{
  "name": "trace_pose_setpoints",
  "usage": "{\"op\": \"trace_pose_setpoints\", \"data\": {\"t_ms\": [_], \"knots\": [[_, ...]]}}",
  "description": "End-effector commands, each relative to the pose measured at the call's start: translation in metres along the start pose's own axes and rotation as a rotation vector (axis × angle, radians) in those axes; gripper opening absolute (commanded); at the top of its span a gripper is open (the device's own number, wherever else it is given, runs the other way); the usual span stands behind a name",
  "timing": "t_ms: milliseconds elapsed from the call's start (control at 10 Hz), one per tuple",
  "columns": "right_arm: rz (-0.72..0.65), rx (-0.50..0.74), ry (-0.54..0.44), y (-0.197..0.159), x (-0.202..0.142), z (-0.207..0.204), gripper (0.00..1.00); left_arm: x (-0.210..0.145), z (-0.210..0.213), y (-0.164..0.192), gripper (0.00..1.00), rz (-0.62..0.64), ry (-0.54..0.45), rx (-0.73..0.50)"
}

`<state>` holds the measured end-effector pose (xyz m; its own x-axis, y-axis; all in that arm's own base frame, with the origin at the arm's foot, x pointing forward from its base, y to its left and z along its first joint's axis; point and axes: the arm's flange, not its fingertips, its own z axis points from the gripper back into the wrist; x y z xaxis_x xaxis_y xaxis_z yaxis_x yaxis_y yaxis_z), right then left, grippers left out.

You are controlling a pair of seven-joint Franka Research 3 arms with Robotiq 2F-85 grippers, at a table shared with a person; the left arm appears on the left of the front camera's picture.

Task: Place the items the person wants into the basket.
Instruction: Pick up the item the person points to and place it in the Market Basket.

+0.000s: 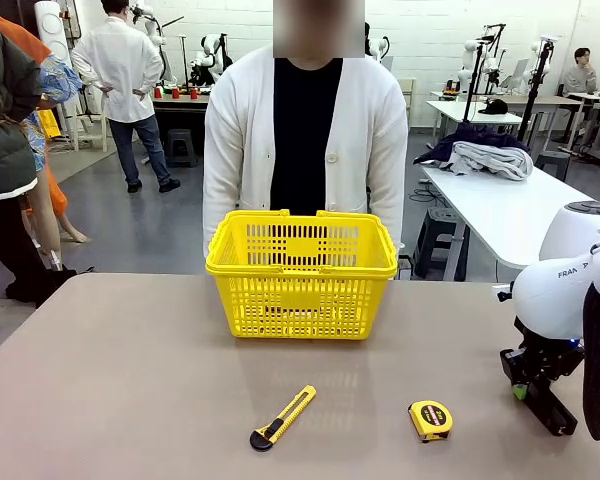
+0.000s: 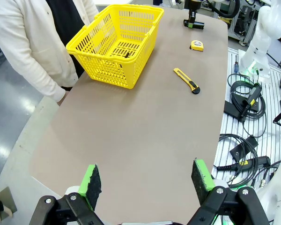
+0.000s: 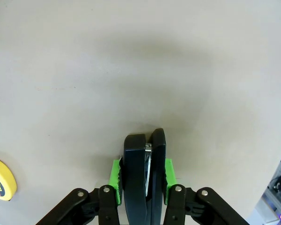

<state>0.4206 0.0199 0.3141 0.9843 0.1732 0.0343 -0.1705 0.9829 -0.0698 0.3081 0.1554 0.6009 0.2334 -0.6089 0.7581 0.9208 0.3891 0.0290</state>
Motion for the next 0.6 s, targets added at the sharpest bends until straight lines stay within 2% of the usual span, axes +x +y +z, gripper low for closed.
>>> {"op": "trace_pose_setpoints", "data": {"t_ms": [0, 200, 300, 500], "knots": [[0.002, -0.013, -0.002, 0.001, -0.030, -0.008, 0.00, -0.001, 0.001, 0.000, 1.00, -0.015, -0.013, -0.004], [0.012, 0.035, 0.004, 0.002, -0.032, 0.007, 0.00, -0.001, 0.001, 0.000, 1.00, -0.015, -0.013, -0.004], [0.060, 0.094, 0.030, 0.004, -0.034, 0.036, 0.00, -0.001, 0.001, 0.000, 1.00, -0.015, -0.013, -0.004], [0.083, 0.074, 0.010, 0.008, -0.027, 0.125, 0.00, -0.001, 0.001, 0.000, 1.00, -0.015, -0.013, -0.004]]}}
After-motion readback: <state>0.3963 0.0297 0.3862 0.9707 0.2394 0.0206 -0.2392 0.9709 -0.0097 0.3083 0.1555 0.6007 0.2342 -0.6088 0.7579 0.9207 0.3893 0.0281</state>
